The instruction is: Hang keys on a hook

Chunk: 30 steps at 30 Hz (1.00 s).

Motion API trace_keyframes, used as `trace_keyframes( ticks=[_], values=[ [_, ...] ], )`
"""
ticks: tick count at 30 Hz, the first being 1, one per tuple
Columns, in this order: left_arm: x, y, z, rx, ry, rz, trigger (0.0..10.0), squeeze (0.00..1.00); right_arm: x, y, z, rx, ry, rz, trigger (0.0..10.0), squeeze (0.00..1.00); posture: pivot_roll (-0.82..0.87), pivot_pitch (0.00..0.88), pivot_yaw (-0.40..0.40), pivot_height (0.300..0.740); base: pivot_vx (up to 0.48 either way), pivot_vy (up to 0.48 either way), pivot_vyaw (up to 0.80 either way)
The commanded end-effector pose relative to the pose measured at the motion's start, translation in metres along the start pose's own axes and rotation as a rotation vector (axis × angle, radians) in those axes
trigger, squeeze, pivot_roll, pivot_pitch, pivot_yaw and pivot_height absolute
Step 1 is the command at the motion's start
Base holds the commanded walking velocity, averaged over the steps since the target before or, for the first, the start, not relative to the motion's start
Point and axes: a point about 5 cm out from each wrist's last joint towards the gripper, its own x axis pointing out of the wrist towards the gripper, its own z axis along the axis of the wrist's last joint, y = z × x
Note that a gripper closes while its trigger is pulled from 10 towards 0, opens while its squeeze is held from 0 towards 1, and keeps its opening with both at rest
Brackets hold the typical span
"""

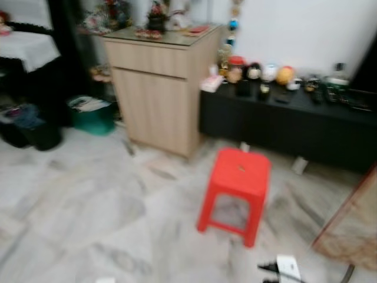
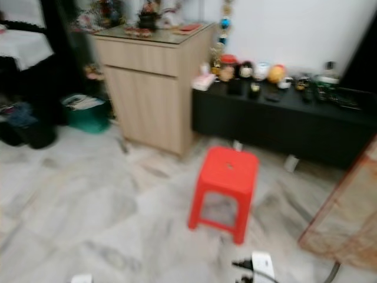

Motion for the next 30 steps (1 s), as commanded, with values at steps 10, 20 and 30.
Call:
trace_keyframes(
  ticks=[10,20,30],
  values=[
    [0.001,-0.018,-0.003,0.032,0.003,-0.025,10.0,0.0,0.001,-0.002,0.018,0.01,-0.036,-0.018,10.0,0.0,-0.03,0.0,-0.072,0.74,0.0,0.0,0.0],
    [0.002,0.0,0.013,0.029,-0.033,-0.009,10.0,0.0,0.003,0.002,0.022,0.041,-0.049,-0.011,10.0,0.0,-0.02,0.0,-0.08,0.74,0.0,-0.217,-0.39],
    [0.003,-0.006,0.018,0.037,-0.058,-0.018,10.0,0.0,0.002,0.0,0.026,0.147,-0.066,-0.029,10.0,0.0,-0.03,0.0,-0.076,0.74,0.0,-0.31,-0.04]
  ],
)
